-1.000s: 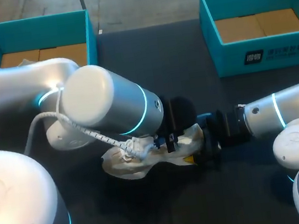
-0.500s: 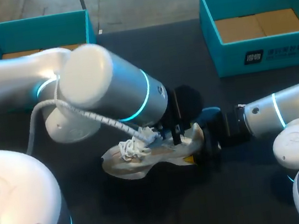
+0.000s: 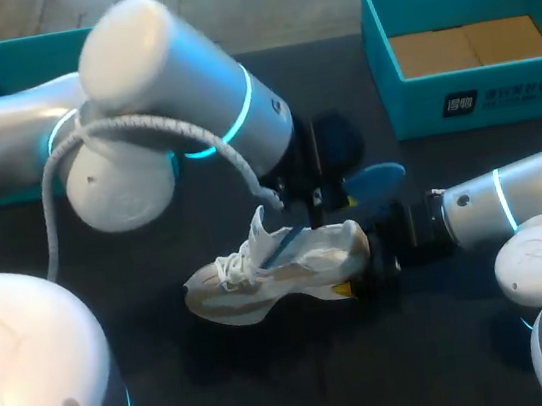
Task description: Take the shoe out of the shoebox, open the shoe tongue, remove and reinsert the insole, then place the shoe into the shoebox
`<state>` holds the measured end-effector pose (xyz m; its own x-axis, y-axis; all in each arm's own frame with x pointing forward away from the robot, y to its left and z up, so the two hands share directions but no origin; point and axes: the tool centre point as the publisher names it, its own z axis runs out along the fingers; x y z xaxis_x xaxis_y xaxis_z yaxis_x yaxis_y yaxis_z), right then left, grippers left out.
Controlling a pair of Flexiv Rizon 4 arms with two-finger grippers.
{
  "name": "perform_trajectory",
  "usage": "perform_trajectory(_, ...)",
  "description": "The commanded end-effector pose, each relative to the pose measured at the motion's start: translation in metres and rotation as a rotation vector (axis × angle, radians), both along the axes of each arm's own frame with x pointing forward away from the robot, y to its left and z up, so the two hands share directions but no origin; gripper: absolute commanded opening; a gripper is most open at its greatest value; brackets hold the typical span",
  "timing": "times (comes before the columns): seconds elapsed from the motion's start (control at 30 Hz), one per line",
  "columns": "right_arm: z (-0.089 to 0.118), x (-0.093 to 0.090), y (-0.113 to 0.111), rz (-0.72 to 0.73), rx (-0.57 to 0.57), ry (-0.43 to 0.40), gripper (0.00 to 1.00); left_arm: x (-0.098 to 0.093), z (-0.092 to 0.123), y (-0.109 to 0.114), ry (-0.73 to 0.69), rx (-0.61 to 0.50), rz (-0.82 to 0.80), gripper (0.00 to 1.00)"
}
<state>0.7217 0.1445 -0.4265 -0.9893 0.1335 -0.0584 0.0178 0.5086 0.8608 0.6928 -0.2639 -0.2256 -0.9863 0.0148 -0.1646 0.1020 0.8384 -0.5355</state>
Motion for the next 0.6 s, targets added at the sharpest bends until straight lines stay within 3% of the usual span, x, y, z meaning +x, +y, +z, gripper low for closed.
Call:
perform_trajectory(0.03, -0.006, 0.0, 0.005, -0.001, -0.007, 0.001, 0.0, 0.002, 0.018, 0.01, 0.028, -0.029, -0.036, 0.0)
perform_trajectory(0.6, -0.006, 0.0, 0.005, -0.001, -0.007, 0.001, 0.0, 0.009, 0.064, 0.002, 0.13, -0.261, -0.119, 0.0)
